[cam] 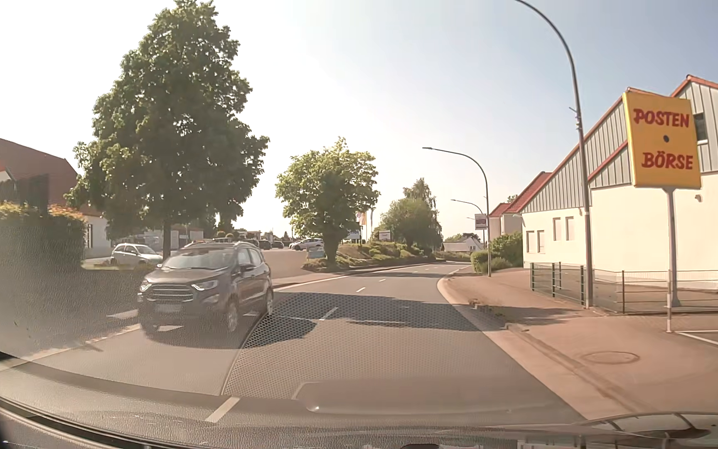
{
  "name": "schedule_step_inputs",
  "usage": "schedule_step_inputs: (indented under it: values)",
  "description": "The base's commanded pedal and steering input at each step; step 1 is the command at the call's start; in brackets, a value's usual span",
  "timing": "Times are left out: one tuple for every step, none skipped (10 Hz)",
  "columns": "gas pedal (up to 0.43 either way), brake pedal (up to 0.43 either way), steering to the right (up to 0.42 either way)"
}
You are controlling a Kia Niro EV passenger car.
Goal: Follow the waypoints while adhering to traffic rules and regulations
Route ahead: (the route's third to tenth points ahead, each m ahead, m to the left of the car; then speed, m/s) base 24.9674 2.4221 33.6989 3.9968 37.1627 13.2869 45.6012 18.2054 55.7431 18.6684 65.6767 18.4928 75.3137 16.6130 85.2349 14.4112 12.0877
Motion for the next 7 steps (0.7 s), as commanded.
schedule_step_inputs:
  values:
    - [0.000, 0.262, 0.004]
    - [0.000, 0.268, 0.005]
    - [0.000, 0.274, 0.005]
    - [0.000, 0.274, 0.006]
    - [0.000, 0.262, 0.006]
    - [0.000, 0.238, 0.007]
    - [0.000, 0.226, 0.008]
